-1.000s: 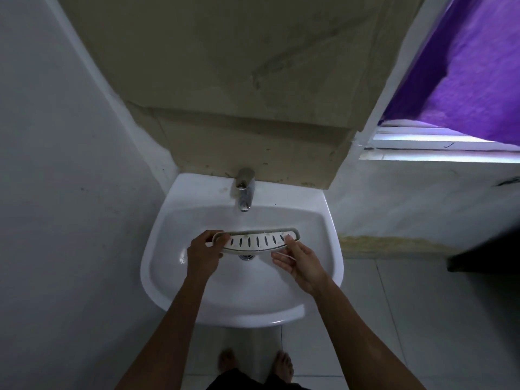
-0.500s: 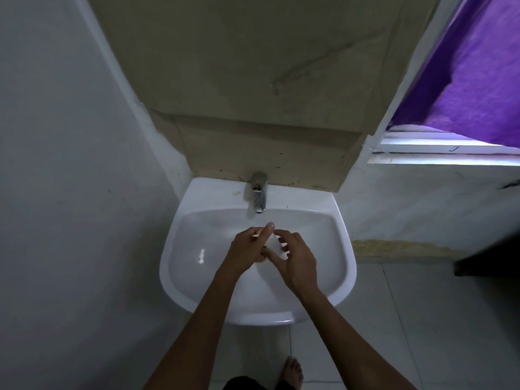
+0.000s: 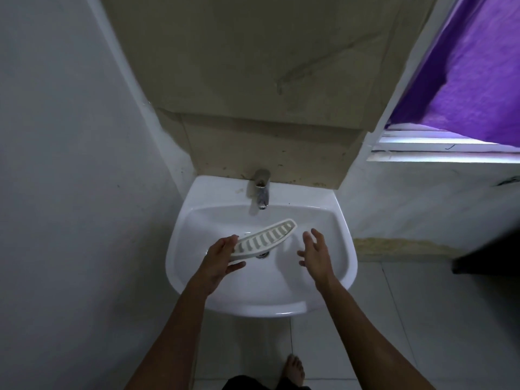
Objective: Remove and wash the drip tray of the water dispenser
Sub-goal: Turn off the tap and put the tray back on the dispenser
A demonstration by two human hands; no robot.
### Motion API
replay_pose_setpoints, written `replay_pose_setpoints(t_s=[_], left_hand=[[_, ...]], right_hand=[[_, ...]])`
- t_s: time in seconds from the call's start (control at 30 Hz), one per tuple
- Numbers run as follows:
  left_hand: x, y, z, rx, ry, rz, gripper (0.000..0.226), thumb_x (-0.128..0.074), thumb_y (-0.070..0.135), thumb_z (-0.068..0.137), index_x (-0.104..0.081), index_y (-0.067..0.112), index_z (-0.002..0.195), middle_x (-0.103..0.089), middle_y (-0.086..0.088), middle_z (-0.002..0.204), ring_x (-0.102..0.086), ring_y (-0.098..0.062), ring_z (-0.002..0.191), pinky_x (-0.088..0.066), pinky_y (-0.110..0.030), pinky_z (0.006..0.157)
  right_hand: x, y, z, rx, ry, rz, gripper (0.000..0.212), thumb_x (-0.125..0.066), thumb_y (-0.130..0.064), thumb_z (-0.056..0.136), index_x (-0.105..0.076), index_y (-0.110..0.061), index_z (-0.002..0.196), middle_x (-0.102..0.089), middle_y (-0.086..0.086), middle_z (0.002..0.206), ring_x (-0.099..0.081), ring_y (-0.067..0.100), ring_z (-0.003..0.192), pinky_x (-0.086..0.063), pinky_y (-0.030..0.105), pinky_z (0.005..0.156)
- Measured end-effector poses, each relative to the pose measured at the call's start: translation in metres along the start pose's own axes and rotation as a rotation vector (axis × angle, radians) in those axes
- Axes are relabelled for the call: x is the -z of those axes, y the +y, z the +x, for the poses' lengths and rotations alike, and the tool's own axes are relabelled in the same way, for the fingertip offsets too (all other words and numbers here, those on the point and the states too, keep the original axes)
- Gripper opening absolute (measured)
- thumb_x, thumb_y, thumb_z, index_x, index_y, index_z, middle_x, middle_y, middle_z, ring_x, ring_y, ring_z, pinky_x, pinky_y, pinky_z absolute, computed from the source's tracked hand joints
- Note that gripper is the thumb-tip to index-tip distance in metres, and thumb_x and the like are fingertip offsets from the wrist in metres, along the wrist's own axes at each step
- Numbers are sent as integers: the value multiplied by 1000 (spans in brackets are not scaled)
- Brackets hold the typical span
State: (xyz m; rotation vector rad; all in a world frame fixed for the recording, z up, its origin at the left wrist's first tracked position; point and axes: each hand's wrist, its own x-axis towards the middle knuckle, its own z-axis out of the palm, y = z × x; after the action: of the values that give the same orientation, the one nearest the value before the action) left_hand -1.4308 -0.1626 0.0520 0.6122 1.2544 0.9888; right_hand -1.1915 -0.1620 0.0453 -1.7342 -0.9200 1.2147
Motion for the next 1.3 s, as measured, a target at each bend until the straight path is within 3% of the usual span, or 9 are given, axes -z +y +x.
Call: replay_pose_setpoints(t_s=[0.07,0.2,0.3,0.47,0.8,0.97,1.07,1.13,1.3], left_hand=[[5,0,1,6,-46,4,22,-58,32,94,-72,17,102,-71,-7,101,-69,-15,87,-58,-27,69],[5,3,5,24,-53,-48,29,-62,39,90,-75,15,101,-75,-7,95,-71,-15,84,-57,-25,67],[-1,7,8,54,60,-192,36,-56,40,94,-69,7,101,-75,-9,92,-73,-18,81,-59,-27,62],[-11,8,9,81,145,-317,29,-51,30,99,-62,3,97,-72,-13,91,-72,-23,78,-60,-28,57],[-49,5,23,30,128,-103,32,-52,40,97,-65,10,99,-77,-4,81,-74,-20,71,-60,-28,58],[-110,6,29,66,115,29,34,-51,47,95,-64,16,98,-76,-3,71,-73,-20,58,-56,-28,51],[-164,2,32,61,60,91,36,-50,49,95,-64,18,104,-77,-8,90,-75,-22,69,-53,-25,44],[-204,-4,34,16,12,100,34,-50,45,96,-64,17,109,-75,-7,97,-76,-24,76,-57,-28,51],[-321,-23,36,-11,-84,167,28,-49,42,98,-65,19,101,-75,-4,90,-75,-19,67,-54,-25,48]], right_hand=[[5,-4,3,-105,-103,166,51,-38,-48,103,-36,-21,146,-59,12,131,-68,28,101,-57,39,81],[11,-19,5,-147,-160,371,37,-38,-38,105,-61,-12,120,-68,16,114,-70,29,93,-58,39,76],[17,-22,7,-49,-151,360,35,-42,-27,105,-63,-6,124,-68,18,114,-69,29,92,-59,38,75],[23,-25,6,2,-123,349,31,-47,-28,104,-64,-9,123,-71,14,110,-71,33,98,-60,41,79],[66,-16,10,-27,-26,256,24,-51,-30,102,-67,-15,112,-73,10,96,-73,22,78,-62,39,68],[118,-16,24,-8,48,306,19,-53,-26,101,-70,-18,101,-72,8,87,-71,20,70,-60,34,61],[169,-12,34,-2,94,325,19,-53,-27,101,-70,-20,100,-74,5,85,-71,19,71,-58,33,60],[207,-8,41,-3,139,351,18,-54,-28,100,-70,-20,96,-73,0,78,-70,18,68,-58,32,58],[316,3,59,6,268,402,17,-56,-26,99,-68,-16,93,-68,4,80,-69,18,63,-57,31,55]])
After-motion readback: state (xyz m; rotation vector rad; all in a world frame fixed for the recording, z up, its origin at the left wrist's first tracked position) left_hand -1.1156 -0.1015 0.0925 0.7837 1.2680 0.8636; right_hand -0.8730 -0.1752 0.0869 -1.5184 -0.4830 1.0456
